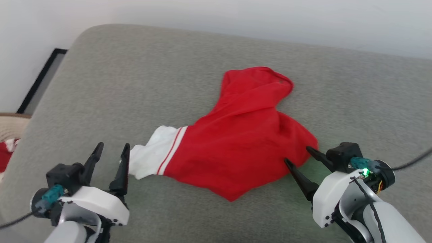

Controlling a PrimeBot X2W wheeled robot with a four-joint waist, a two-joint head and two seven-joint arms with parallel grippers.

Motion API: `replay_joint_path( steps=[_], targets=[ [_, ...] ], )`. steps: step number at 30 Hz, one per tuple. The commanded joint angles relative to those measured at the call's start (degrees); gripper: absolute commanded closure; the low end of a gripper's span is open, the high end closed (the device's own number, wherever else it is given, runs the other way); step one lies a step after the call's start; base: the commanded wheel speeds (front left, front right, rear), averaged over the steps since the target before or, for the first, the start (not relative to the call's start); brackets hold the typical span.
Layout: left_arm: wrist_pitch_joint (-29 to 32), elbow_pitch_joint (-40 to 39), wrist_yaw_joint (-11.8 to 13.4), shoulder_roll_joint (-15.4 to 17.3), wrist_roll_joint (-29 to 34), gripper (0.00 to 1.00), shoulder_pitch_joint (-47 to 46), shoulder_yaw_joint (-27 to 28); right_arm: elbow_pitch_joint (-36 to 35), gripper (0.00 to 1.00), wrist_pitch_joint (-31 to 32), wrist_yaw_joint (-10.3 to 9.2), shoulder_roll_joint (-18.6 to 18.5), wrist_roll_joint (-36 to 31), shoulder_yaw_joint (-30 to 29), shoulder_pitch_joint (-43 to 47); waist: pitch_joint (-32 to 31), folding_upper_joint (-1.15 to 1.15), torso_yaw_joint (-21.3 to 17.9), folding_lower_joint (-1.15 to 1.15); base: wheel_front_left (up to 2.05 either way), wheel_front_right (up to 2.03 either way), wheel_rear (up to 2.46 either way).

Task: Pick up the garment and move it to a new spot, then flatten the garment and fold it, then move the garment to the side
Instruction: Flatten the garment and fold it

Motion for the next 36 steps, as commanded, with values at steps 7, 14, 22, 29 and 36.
replay_joint_path(
  steps=[7, 14, 22, 29, 36],
  targets=[
    [-5.14, -0.54, -0.64, -5.79, 2.59, 0.00, 1.40, 0.60, 4.22, 0.00, 6.43, 0.01, -4.38, 0.94, 5.53, -5.13, 1.07, 0.00, 5.84, 0.00, 0.00, 0.00, 0.00],
    [-5.44, -0.94, -3.21, -12.32, 7.31, 0.00, 2.53, 4.42, 12.31, 0.00, 8.68, 0.00, -5.14, 1.03, 10.18, -10.66, 1.50, 0.00, 8.51, 0.00, 0.00, 0.00, 0.00],
    [-5.45, -1.89, -7.66, -18.57, 13.16, 0.00, 5.28, 11.37, 20.00, 1.00, 8.14, 0.00, -5.45, 3.77, 12.60, -15.43, 0.93, 0.00, 9.13, 0.00, 0.00, 0.00, 0.00],
    [-5.46, -1.67, -10.78, -21.24, 16.44, 0.00, 7.49, 16.75, 17.31, 1.00, 9.02, 0.00, -10.36, 8.83, 9.86, -14.10, -0.53, 0.00, 7.30, 0.00, 0.00, 0.00, 0.00],
    [-5.46, -1.90, -12.88, -22.92, 18.38, 0.00, 8.88, 20.25, 10.85, 1.00, 12.50, 0.00, -18.39, 11.22, 2.14, -7.94, -1.26, 0.00, 5.10, 0.00, 0.00, 0.00, 0.00]
  ],
)
